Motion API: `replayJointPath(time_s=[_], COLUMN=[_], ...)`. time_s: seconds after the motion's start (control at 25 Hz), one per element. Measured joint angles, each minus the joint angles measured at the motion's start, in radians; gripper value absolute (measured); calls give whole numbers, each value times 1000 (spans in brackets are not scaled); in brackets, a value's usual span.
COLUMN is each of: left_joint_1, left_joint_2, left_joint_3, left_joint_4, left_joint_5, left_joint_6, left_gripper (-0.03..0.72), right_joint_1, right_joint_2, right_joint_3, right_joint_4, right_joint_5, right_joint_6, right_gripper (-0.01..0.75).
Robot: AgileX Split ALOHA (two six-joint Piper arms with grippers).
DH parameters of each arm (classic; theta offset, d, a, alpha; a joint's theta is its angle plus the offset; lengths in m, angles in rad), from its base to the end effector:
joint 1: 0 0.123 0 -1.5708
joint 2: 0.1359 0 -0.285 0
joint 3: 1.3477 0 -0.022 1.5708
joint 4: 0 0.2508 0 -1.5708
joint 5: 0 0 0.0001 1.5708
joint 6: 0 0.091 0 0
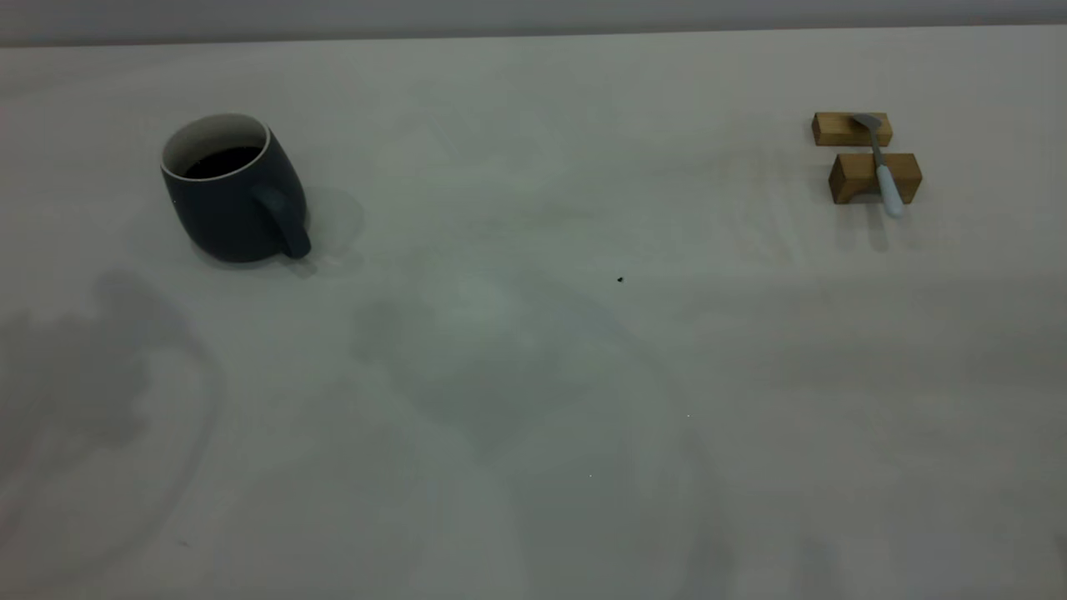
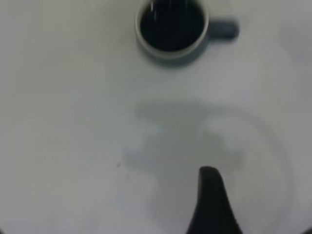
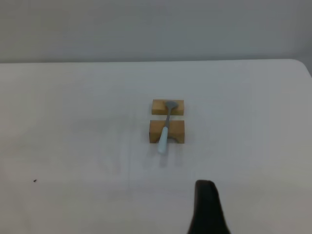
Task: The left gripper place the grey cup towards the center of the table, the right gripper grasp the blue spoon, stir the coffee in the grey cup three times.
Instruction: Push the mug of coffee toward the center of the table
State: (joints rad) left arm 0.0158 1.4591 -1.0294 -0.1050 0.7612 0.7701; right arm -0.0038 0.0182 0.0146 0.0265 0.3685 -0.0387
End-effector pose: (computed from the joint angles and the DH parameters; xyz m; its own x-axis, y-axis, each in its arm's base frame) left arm 0.2916 -0.0020 0.2634 -0.6745 0.6273 -0.3893 0.5832 0.7760 0.2400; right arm 0.0541 0.0007 0.1741 -0.3087 -0.0128 -0.9511 -0.0096 0.9999 -0.0104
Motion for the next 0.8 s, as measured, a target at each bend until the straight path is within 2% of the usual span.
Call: replayJointPath(time_s=[0.24, 0.4, 0.56, 0.64, 0.8], left_joint_1=[-50, -75, -77, -77, -77], left_joint_2=[156, 255, 369, 445, 507], left_joint_3=[-78, -85, -85, -85, -86], left_joint_4=[235, 366, 410, 421, 435], left_joint_5=[39, 6, -103, -204, -294], left_joint_6=[3, 4, 36, 104, 166], left_gripper=[585, 585, 585, 585, 585], right_joint_1=[0, 0, 0, 0, 0], right_joint_2=[0, 0, 0, 0, 0], right_joint_3=[0, 0, 0, 0, 0], right_joint_4=[0, 0, 0, 0, 0], right_joint_5=[0, 0, 0, 0, 0], right_joint_6=[0, 0, 0, 0, 0], right_gripper=[580, 580, 580, 580, 580])
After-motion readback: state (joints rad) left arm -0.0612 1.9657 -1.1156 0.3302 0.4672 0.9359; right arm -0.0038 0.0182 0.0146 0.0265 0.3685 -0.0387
